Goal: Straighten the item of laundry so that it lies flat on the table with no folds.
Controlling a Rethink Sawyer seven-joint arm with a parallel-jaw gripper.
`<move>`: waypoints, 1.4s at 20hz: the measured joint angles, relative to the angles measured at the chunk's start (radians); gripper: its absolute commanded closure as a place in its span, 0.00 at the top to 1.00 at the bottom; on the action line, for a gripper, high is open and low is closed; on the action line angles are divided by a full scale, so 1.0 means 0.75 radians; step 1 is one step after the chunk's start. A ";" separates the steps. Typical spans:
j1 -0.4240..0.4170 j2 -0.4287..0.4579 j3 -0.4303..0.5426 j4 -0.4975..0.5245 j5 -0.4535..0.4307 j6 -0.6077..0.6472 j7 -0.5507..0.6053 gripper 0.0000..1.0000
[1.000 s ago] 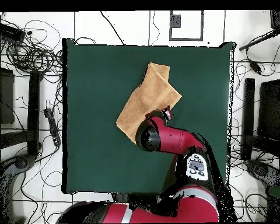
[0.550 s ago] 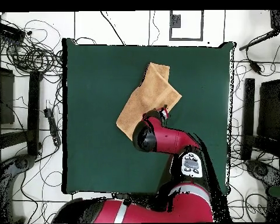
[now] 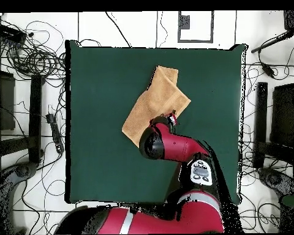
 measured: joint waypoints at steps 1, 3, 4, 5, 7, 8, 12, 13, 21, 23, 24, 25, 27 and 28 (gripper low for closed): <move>-0.001 0.000 0.000 0.000 0.000 0.000 0.000 1.00; -0.004 0.000 0.000 0.001 -0.001 0.000 0.000 1.00; -0.006 -0.001 0.000 0.004 -0.001 0.000 0.000 1.00; -0.007 -0.002 0.000 0.006 -0.001 0.000 0.000 1.00; -0.010 -0.014 0.000 0.032 0.000 -0.004 0.000 1.00; -0.011 -0.018 0.000 0.041 0.000 -0.004 0.000 1.00; -0.024 -0.047 0.000 0.119 -0.001 -0.020 0.000 1.00; -0.027 -0.051 0.000 0.129 0.000 -0.024 0.000 1.00; -0.049 -0.040 0.000 0.197 0.000 -0.120 0.000 1.00; -0.047 -0.035 0.000 0.198 0.001 -0.139 0.000 1.00; -0.047 -0.033 0.000 0.198 0.001 -0.146 0.000 1.00; -0.047 -0.030 0.000 0.198 0.001 -0.155 0.000 1.00; -0.047 -0.013 0.000 0.198 0.001 -0.181 0.000 1.00; -0.047 -0.007 0.000 0.198 0.001 -0.189 0.000 1.00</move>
